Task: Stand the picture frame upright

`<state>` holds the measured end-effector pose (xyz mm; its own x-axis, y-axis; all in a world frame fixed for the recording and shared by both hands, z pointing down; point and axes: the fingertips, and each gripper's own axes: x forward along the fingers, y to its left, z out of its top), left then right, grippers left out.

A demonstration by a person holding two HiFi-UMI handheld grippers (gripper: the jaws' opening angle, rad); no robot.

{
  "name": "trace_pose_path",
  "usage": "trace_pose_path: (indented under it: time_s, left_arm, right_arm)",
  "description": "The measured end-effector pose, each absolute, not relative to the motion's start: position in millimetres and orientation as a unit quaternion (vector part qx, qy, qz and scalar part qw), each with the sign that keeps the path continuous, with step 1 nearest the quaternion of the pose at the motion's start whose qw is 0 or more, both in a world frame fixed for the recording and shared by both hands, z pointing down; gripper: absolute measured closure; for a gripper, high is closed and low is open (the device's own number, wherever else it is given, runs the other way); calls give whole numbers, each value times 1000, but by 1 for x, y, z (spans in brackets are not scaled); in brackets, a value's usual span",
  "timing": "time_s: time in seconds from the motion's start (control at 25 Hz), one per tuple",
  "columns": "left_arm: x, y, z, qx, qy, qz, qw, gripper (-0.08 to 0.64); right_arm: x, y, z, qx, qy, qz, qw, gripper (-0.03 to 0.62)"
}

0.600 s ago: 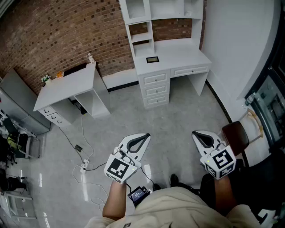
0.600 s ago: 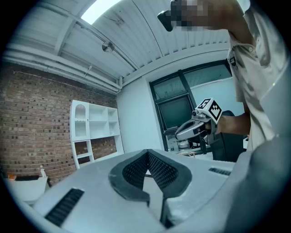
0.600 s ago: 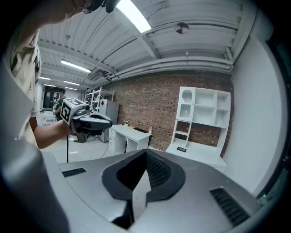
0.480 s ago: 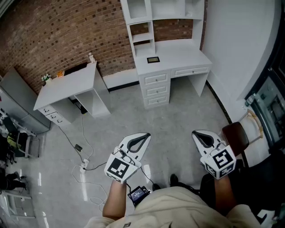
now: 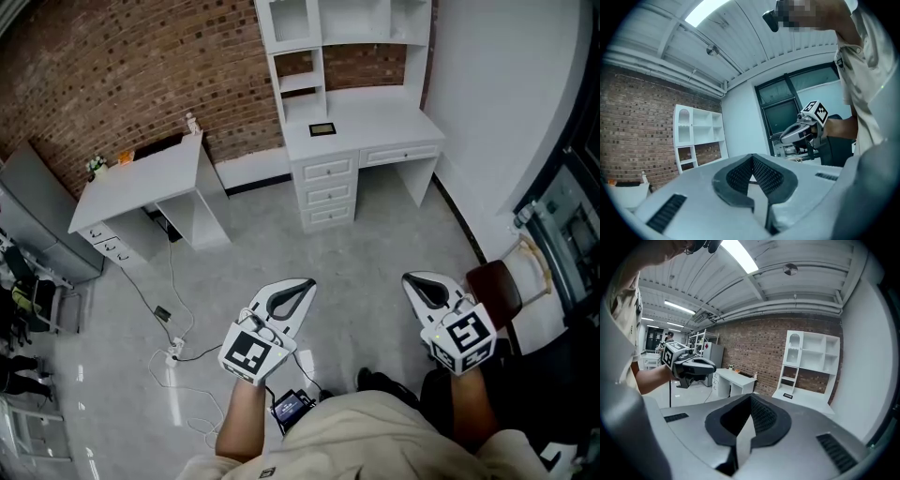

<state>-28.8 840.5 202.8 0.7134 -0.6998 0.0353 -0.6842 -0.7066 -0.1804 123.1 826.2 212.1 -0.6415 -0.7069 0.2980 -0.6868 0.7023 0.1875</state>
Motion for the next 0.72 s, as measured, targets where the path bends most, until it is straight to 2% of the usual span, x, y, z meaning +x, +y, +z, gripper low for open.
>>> trace_pose_path:
  time_s: [0.32, 0.72]
  left_arm:
    - [-9, 786, 219, -926, 367, -66, 59, 554]
    - [51, 633, 234, -919, 377, -102, 52, 554]
  right_arm:
    - [143, 771, 219, 386, -910, -6, 151, 589]
    - [203, 620, 247, 373, -918, 29, 134, 589]
